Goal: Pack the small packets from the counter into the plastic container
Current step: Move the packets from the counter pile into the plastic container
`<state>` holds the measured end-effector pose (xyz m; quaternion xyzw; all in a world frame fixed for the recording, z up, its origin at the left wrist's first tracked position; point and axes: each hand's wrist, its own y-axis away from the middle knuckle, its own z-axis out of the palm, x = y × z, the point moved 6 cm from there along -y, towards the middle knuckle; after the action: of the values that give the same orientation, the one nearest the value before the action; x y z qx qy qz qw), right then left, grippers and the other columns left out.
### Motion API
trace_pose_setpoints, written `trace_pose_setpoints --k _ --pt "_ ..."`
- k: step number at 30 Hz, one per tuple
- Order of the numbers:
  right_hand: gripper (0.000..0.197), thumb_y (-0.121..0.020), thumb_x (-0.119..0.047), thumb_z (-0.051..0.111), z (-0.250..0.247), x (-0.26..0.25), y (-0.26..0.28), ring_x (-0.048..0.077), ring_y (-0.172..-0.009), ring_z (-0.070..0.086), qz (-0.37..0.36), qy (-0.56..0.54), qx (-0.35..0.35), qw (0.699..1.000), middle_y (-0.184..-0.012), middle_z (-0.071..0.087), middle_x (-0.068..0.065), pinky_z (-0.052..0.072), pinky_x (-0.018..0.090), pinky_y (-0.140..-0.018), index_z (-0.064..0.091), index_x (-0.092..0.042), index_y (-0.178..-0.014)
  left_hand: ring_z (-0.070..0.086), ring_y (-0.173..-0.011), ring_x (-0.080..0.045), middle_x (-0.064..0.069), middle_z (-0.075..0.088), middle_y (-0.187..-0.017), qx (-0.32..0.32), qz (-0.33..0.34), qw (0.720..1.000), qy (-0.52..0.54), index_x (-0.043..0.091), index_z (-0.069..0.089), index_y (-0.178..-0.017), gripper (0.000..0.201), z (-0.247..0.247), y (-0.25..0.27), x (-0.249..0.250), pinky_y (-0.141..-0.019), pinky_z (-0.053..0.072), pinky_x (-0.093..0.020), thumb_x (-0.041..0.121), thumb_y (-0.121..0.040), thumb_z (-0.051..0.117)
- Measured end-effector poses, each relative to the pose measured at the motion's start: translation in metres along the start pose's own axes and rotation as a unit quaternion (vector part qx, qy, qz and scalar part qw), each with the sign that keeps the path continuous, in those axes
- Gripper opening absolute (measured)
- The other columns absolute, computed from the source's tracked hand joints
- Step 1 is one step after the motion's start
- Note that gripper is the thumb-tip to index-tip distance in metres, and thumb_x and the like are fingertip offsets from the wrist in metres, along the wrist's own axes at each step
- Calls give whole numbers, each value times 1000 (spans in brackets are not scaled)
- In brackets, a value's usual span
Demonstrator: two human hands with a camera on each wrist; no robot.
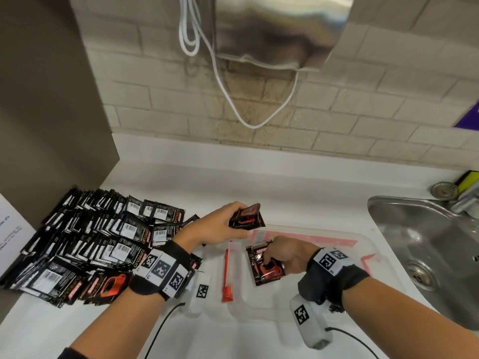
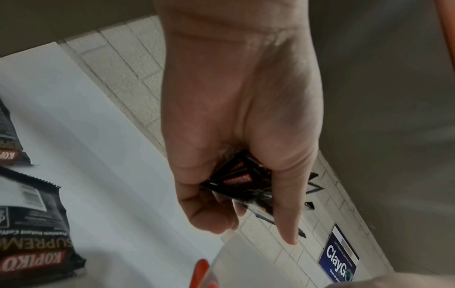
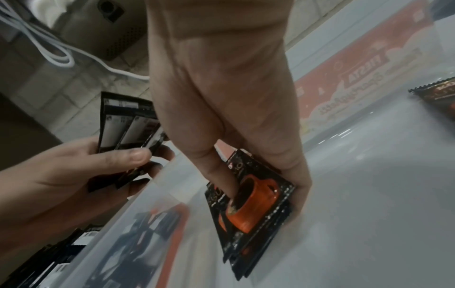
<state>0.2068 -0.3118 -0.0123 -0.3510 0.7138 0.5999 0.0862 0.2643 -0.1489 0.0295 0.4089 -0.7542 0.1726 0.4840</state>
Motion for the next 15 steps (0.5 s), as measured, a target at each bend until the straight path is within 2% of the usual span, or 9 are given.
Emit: trace_pose_setpoints --k 4,9,11,13,15 --pt "32 -92 11 51 12 -3 1 35 -119 58 29 41 -8 999 -130 59 22 48 50 -101 56 0 -122 58 -109 -10 1 57 -124 7 -2 1000 3 21 47 -136 51 0 2 -1 -84 45 -13 21 -91 72" --pt "37 -95 9 50 28 -9 1 33 -121 58 30 53 -37 997 -135 57 23 46 45 -106 51 5 -132 57 -107 -7 1 57 -123 8 3 1000 2 21 48 -135 50 -1 3 -1 -78 42 -5 23 -91 72" --pt "36 -96 -3 54 29 -11 5 34 -122 58 35 116 -45 992 -134 58 22 47 45 -105 53 2 -132 57 -108 -8 1 57 -123 7 1 1000 4 22 48 -134 50 0 4 -1 -82 44 -9 23 -90 72" --pt "35 -95 -15 61 27 -11 9 35 -116 62 47 163 -42 985 -128 62 20 53 48 -97 57 -3 -127 57 -110 -10 1 57 -124 5 1 1000 7 22 48 -135 51 0 4 0 -89 46 -17 23 -90 73" --pt "31 -94 -19 64 24 -8 12 33 -113 62 61 168 -39 983 -126 61 16 56 48 -91 58 -7 -121 58 -111 -10 2 57 -124 4 0 1000 8 22 48 -135 52 0 5 -1 -92 47 -21 24 -90 73"
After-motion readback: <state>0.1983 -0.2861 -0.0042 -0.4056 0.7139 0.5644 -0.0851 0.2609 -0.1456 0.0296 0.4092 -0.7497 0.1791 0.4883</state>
